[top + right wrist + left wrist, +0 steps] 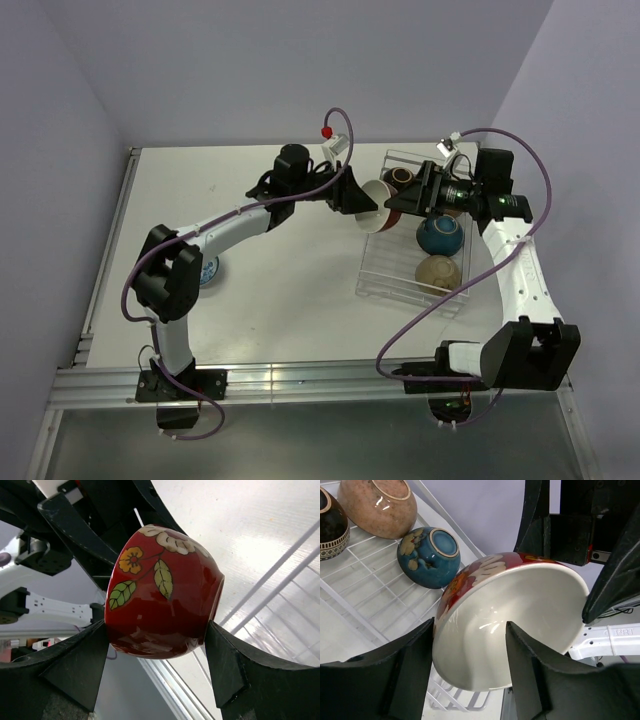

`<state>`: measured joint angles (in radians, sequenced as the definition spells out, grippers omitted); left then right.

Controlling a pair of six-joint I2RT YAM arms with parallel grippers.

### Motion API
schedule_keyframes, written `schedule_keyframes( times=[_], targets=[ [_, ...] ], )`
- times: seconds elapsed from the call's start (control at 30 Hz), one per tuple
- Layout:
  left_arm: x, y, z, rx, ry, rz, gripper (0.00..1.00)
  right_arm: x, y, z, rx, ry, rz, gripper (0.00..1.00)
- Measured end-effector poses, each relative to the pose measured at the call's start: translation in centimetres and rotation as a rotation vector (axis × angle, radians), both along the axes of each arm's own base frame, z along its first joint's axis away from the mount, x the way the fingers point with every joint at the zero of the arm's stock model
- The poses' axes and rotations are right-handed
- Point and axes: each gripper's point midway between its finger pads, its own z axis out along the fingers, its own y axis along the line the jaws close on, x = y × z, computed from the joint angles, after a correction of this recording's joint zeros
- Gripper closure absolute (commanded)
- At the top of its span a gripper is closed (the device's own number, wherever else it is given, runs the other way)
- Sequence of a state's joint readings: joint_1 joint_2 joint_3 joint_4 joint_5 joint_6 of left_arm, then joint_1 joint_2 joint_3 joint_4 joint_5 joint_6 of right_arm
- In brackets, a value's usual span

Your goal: Load the bowls into the dish rack

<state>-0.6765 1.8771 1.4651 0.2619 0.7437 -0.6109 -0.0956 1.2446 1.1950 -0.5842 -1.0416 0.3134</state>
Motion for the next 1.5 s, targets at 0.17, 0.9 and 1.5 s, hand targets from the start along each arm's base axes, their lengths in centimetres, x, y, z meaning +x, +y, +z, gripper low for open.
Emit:
schedule_keyframes(
  times=[0.17, 0.9, 1.5],
  targets=[
    [0.1, -0.1, -0.1, 0.007, 0.005, -0.001, 0.35, 0.2, -0.8, -0.7, -0.040, 0.001, 0.017, 1.00],
    [-1.4, 0.6, 0.7, 0.020, 0.033, -0.083, 0.31, 4.1, -7.8, -7.7, -0.366, 0.071, 0.061, 1.00],
    [-1.8, 5.4, 4.6, -0.016, 0.008, -0.053, 0.31, 8.5, -10.9, -10.6, -0.556, 0.077, 0.148, 1.00]
  ],
)
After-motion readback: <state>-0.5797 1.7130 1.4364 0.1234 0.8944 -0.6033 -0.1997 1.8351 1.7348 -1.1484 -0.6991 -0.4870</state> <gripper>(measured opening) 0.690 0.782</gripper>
